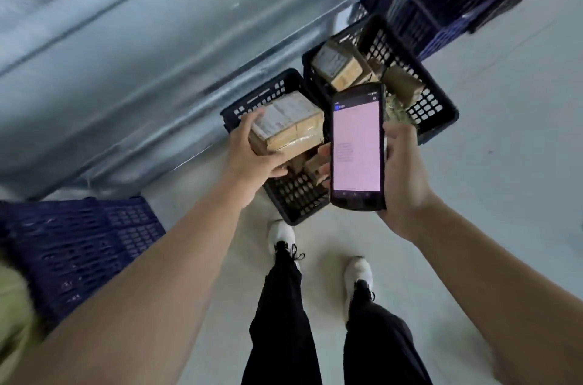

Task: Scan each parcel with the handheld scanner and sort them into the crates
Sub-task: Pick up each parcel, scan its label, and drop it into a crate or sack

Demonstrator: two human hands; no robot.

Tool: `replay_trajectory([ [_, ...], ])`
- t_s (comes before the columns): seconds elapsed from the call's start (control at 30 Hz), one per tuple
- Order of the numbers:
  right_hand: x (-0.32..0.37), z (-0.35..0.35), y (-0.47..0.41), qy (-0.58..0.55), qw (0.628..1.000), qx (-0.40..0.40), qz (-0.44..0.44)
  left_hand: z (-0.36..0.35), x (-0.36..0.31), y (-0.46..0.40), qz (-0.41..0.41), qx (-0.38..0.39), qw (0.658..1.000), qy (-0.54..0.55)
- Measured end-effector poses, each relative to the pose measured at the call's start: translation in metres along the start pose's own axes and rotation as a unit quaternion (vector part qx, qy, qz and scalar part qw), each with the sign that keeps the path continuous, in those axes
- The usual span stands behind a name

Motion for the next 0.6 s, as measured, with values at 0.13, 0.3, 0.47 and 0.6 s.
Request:
replay_trajectory([
  [0.13,0.062,-0.019,0.069,-0.026,0.997,0.046,0.054,0.028,-0.089,0.072,-0.08,-0.013,0.993,0.087],
  [0.3,0.122,-0.038,0.171,-0.029,0.987,0.11,0.109,0.063,-0.183,0.174,-0.166,-0.078,0.973,0.142],
  [0.47,0.178,-0.058,0.278,-0.043,0.97,0.171,0.169,0.096,-0.272,0.272,-0.257,-0.096,0.951,0.141],
  [0.6,0.221,-0.078,0.355,-0.04,0.952,0.213,0.217,0.132,-0.34,0.339,-0.336,-0.1,0.928,0.125],
])
Point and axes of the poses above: each hand's wrist, its own y-axis away from the middle knuckle, its own z-axis out of the back of the hand, x = y × z, the point moved 9 cm from there along -y, towards the middle knuckle, and after that the axes turned 7 degrees about -x, right-handed, at the moved point
